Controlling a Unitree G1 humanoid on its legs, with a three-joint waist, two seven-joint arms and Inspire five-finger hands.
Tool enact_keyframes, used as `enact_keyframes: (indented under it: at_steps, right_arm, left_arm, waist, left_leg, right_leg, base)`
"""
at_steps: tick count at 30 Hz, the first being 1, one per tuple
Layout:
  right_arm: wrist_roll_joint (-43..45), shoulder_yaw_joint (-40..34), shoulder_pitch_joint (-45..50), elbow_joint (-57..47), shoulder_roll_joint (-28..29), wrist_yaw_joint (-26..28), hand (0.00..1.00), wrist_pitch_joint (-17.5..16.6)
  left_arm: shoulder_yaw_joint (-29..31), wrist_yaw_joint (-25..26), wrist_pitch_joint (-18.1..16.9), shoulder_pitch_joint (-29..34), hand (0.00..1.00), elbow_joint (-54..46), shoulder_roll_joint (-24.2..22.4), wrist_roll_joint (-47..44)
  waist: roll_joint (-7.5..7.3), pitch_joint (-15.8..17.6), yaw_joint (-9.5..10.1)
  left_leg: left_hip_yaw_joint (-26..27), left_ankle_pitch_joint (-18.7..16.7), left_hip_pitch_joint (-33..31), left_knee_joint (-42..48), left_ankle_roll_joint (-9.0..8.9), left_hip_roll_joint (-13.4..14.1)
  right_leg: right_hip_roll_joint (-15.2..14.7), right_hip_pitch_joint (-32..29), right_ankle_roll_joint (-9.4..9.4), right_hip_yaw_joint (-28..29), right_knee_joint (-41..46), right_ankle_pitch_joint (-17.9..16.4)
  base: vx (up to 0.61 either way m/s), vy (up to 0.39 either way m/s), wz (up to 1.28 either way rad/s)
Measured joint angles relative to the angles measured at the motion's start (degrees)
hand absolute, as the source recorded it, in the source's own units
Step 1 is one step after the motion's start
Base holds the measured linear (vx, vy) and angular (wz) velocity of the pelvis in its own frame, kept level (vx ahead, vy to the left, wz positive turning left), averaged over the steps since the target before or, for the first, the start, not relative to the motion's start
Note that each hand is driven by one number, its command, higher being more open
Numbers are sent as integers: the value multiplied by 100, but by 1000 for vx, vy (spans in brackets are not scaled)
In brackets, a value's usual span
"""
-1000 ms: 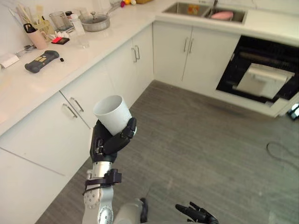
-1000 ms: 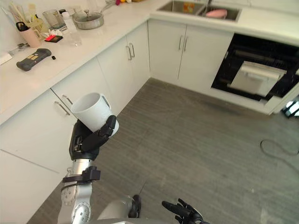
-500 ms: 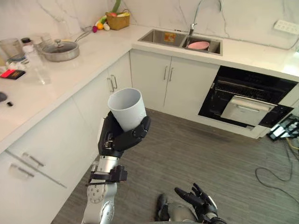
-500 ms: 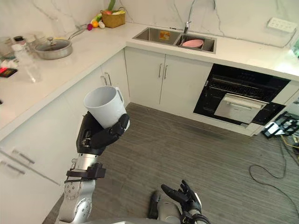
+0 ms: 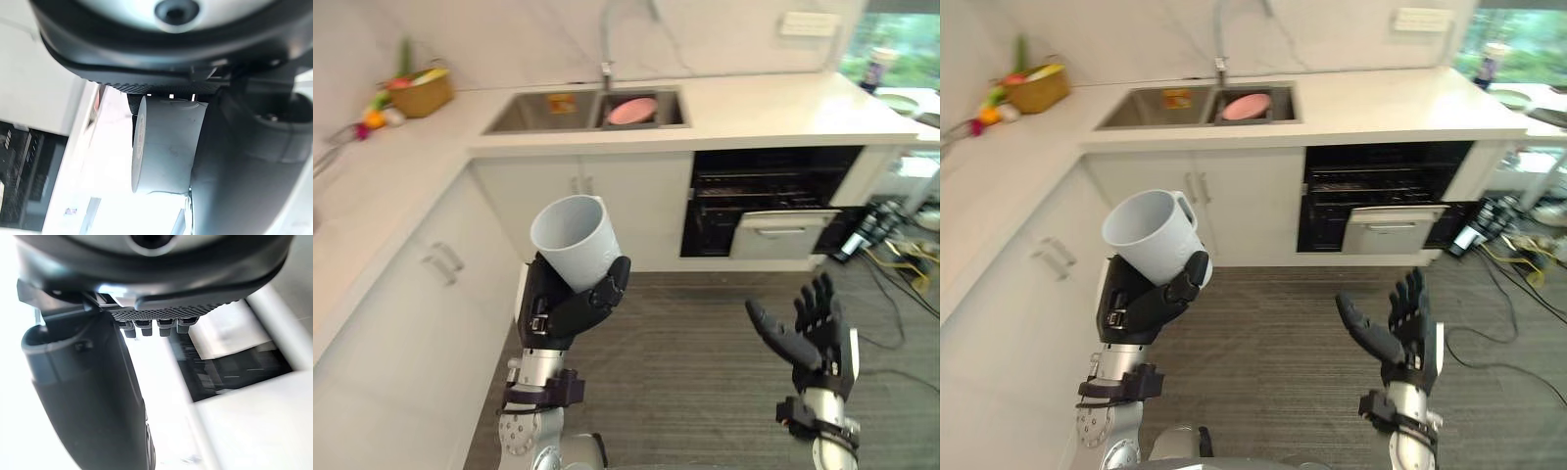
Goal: Walk over to the sink, pick up the cup, carry it to the dishwasher, place the cup inside the dishwasher, then close the dishwasher door
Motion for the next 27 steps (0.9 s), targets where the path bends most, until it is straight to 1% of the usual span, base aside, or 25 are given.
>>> enact_keyframes:
  at_steps: [1, 2, 3, 4, 5, 6, 7, 8, 9, 10, 11, 12, 14, 15, 16, 17, 18, 19, 20, 21, 23, 24, 25, 26, 27]
  right_arm:
    - [2, 24, 21, -133, 19, 7, 100, 3]
    - [7, 28, 66, -171, 141, 12, 100, 2]
    - [17, 9, 130, -224, 226, 8, 100, 6]
    - [20, 10, 258, -328, 315, -2, 100, 95]
    - [31, -37, 348, -400, 457, -7, 100, 140]
    - [44, -99, 384, -408, 483, -7, 100, 135]
    - [58, -176, 456, -393, 539, 5, 100, 134]
    - [66, -163, 490, -276, 724, 29, 100, 142]
    - [72, -179, 488, -176, 773, 48, 100, 140]
    - [83, -189, 453, 83, 767, 112, 100, 144]
    - [85, -173, 451, 129, 765, 147, 100, 146]
    - [97, -94, 440, 128, 767, 209, 100, 147]
    - [95, 2, 405, 112, 766, 317, 100, 147]
    - [95, 37, 401, 96, 749, 406, 100, 147]
    - [101, 57, 399, 93, 744, 495, 100, 147]
    - [124, 67, 400, 85, 736, 546, 100, 147]
    - [141, 148, 416, -20, 685, 608, 100, 147]
    - [199, 198, 368, -33, 462, 647, 100, 167]
    - [201, 233, 339, -35, 397, 673, 100, 191]
    - [202, 320, 269, -63, 299, 726, 100, 221]
    - [189, 435, 230, -294, 267, 743, 100, 317]
    - [189, 489, 221, -487, 267, 782, 100, 390]
    - [190, 558, 221, -661, 232, 840, 100, 499]
    - [191, 572, 223, -746, 211, 880, 100, 555]
    - [191, 572, 217, -882, 140, 924, 100, 599]
  left_arm:
    - [-2, -1, -12, 77, 0, 0, 15, 0]
    - [-5, 3, -16, 98, 0, 10, 79, -5]
    - [-53, 10, -44, 84, 0, 4, 151, -7]
    - [-70, 12, -75, 55, 0, 2, 235, -11]
    - [-97, 1, -74, -30, 0, -12, 339, -27]
    - [-123, -16, -68, -58, 0, -13, 340, -49]
    - [-231, -50, -76, -71, 0, -113, 367, -86]
    - [-218, -49, -78, -104, 0, -146, 509, -105]
    - [-220, -44, -54, -104, 0, -143, 532, -108]
    - [-229, 3, -2, -115, 0, -149, 525, -86]
    - [-227, 45, -1, -154, 0, -150, 520, -71]
    - [-224, 171, 3, -257, 0, -156, 515, -43]
    - [-182, 297, 59, -368, 0, -111, 523, -11]
    - [-147, 353, 142, -391, 0, -50, 525, -4]
    - [-59, 353, 173, -352, 0, 28, 525, -7]
    - [-6, 353, 182, -311, 0, 69, 524, -12]
    - [100, 353, 193, -158, 0, 62, 535, -19]
    - [103, 341, 247, -25, 0, 180, 416, -19]
    - [85, 341, 260, 24, 0, 188, 377, -18]
    - [25, 344, 261, 35, 0, 184, 346, -15]
    - [-116, 383, 272, -35, 0, 186, 309, -1]
    - [-231, 419, 277, -71, 0, 185, 294, 35]
    - [-304, 461, 290, -60, 0, 185, 267, 57]
    - [-325, 471, 298, -55, 0, 184, 249, 56]
    - [-335, 457, 305, -40, 0, 183, 190, 81]
  waist:
    - [-2, -61, -7]
    - [-109, -119, -71]
    - [-172, -137, -103]
    - [-261, -137, -90]
    - [-362, -71, -48]
    - [-354, -86, -57]
    - [-410, -121, -32]
    - [-737, -178, -34]
    - [-784, -199, -67]
    - [-679, -256, -170]
    - [-639, -282, -194]
    - [-565, -299, -254]
    - [-530, -274, -355]
    - [-497, -252, -363]
    - [-496, -251, -347]
    - [-499, -252, -344]
    - [-555, -262, -347]
    - [-220, -287, -334]
    - [-168, -306, -326]
    - [-129, -273, -307]
    - [-112, -234, -337]
    - [-101, -188, -332]
    - [-80, -150, -310]
    - [-74, -138, -304]
    - [-58, -110, -265]
  left_leg:
    - [-56, 418, 135, -61, -89, -118]
    - [118, 273, 279, 36, -38, -231]
    - [263, 84, 308, 264, 94, -265]
    - [367, -136, 233, 788, 184, -271]
    - [566, -441, 3, 1539, 195, -314]
    - [579, -511, 81, 1351, 241, -354]
    - [644, -728, 451, 929, 243, -437]
    - [848, -860, 799, 756, 370, -720]
    - [891, -921, 1008, 612, 443, -781]
    - [999, -919, 1453, 247, 431, -679]
    - [1057, -915, 1551, 117, 424, -610]
    - [1128, -900, 1693, -110, 399, -466]
    - [1198, -874, 1936, -389, 354, -326]
    - [1243, -874, 2191, -600, 354, -245]
    - [1289, -880, 2464, -728, 345, -211]
    - [1320, -895, 2593, -762, 323, -209]
    - [1390, -1050, 2819, -721, 138, -271]
    - [1367, -1223, 2933, -581, 86, -34]
    - [1363, -1218, 2879, -487, 92, 7]
    - [1358, -1127, 2840, -370, 123, 55]
    - [1287, -1041, 2798, -176, 88, 93]
    - [1155, -986, 2625, 416, 77, 183]
    - [1050, -723, 2271, 1421, 98, 344]
    - [996, -510, 2020, 2004, 69, 460]
    - [902, -357, 1509, 2961, -32, 702]
  right_leg:
    - [-90, 53, 222, 171, 149, -155]
    - [-273, 105, 350, 274, 307, -312]
    - [-369, 88, 415, 287, 485, -358]
    - [-480, 172, 411, 156, 545, -326]
    - [-598, 316, 405, -80, 714, -318]
    - [-650, 249, 442, -278, 1044, -339]
    - [-827, -135, 484, -612, 2212, -347]
    - [-1303, -656, 684, -783, 3487, 100]
    - [-1465, -814, 653, -906, 3909, 553]
    - [-1596, -1077, 340, -1254, 4187, 511]
    - [-1584, -1258, 260, -1377, 4161, 328]
    - [-1513, -1618, 260, -1665, 3873, 70]
    - [-1434, -1851, 209, -2093, 3120, -51]
    - [-1373, -1918, 158, -2424, 2426, -50]
    - [-1287, -1950, 53, -2675, 1628, 79]
    - [-1237, -1940, -9, -2736, 1202, 253]
    - [-1143, -1879, -382, -2726, 355, 1344]
    - [-882, -1745, -421, -2717, 361, 1224]
    - [-805, -1723, -434, -2682, 303, 1195]
    - [-729, -1722, -437, -2620, 265, 1138]
    - [-690, -1685, -409, -2627, 305, 961]
    - [-659, -1520, -367, -2635, 243, 840]
    - [-607, -1250, -310, -2641, 81, 768]
    - [-584, -1092, -326, -2656, -41, 747]
    - [-526, -846, -351, -2698, -267, 723]
  base:
    - [559, 276, -126]
    - [446, 213, -70]
    - [520, 246, -51]
    - [506, 230, -45]
    - [414, 225, -36]
    - [240, 175, -39]
    - [114, 131, -46]
    - [230, 120, -46]
    - [346, 119, -47]
    - [317, 81, -37]
    - [376, 89, -48]
    - [324, 52, -35]
    - [322, -2, -34]
    - [383, -65, -48]
    - [393, -76, -52]
    - [416, -105, -54]
    - [536, -109, -55]
    - [529, -106, -56]
    - [469, -98, -53]
    - [294, -103, -30]
    - [223, -85, -6]
    - [198, -64, 9]
    - [237, -72, 11]
    - [180, -32, 17]
    - [177, -3, 18]
